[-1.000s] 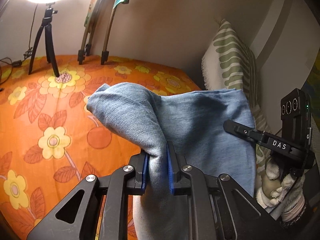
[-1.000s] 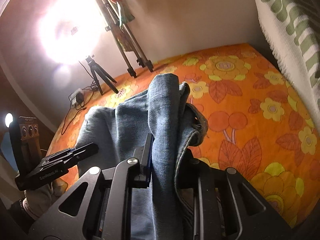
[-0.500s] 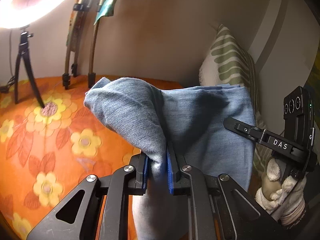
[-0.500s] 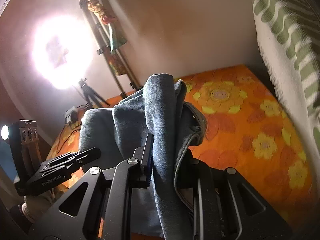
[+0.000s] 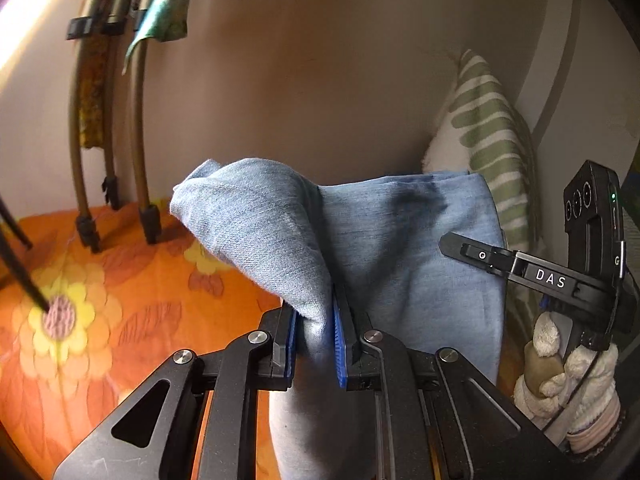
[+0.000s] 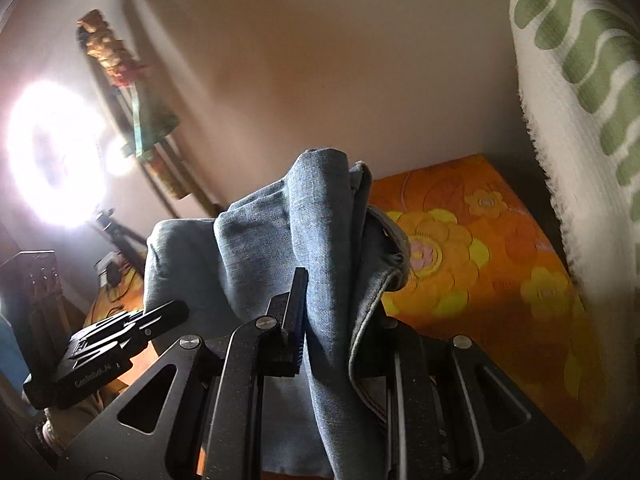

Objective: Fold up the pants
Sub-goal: 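Lift the jeans end with the left tool and fold it over the stack, then lower the jeans onto the stack and open the left tool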

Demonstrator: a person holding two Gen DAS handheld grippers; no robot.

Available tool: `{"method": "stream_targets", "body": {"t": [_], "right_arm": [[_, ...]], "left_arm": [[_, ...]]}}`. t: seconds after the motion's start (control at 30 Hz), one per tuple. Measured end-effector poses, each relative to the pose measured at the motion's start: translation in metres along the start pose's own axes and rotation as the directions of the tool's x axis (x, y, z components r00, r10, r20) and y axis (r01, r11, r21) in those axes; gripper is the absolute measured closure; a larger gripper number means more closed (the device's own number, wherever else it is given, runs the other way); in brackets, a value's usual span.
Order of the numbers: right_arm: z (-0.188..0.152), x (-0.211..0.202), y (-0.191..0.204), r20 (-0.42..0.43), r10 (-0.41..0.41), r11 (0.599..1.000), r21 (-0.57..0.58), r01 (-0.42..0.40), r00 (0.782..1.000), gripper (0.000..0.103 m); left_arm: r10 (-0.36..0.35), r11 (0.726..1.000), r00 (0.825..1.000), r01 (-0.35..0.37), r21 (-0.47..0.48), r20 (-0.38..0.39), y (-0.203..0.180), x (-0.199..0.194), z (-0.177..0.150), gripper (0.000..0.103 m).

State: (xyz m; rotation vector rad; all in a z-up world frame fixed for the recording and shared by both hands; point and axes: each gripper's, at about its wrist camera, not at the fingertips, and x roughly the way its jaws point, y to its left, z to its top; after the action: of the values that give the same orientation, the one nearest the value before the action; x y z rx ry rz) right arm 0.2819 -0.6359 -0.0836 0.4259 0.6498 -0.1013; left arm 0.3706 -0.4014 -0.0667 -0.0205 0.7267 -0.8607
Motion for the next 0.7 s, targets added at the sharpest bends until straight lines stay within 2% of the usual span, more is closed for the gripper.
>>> {"method": "stream_targets", "body": {"t": [0.3,0.53,0.6,0.67,0.7], "right_arm": [[0.05,0.069,-0.013,-0.008,-0.03,0.999,-0.026,0.029,1.0,0.085],[0.052,0.108,-0.019,-0.049,-0.102,0.993,-0.065,0.099,0.994,0.084],[0.051,0.117,-0.02,-0.061,-0.132,0.988,-0.084,0.127,0.989,0.081],[0.053,0.121,-0.018,-0.059,-0.188,0.978,-0.102,0.182,0.98,0.071],[0.055,0.123,-0.019,-0.055,-0.215,0.972,-0.105,0.208,0.975,0.07]], "left_arm": [[0.065,0.998,0.998,-0.065,0.016,0.011,0.02,0.052,0.03,0.09],[0.131,0.991,0.991,-0.13,0.036,-0.03,0.036,0.08,0.024,0.088],[0.148,0.988,0.988,-0.146,0.043,-0.038,0.036,0.083,0.022,0.087],[0.17,0.984,0.984,-0.167,0.054,-0.046,0.036,0.085,0.022,0.084],[0.178,0.983,0.983,-0.175,0.056,-0.055,0.036,0.085,0.022,0.084]]}}
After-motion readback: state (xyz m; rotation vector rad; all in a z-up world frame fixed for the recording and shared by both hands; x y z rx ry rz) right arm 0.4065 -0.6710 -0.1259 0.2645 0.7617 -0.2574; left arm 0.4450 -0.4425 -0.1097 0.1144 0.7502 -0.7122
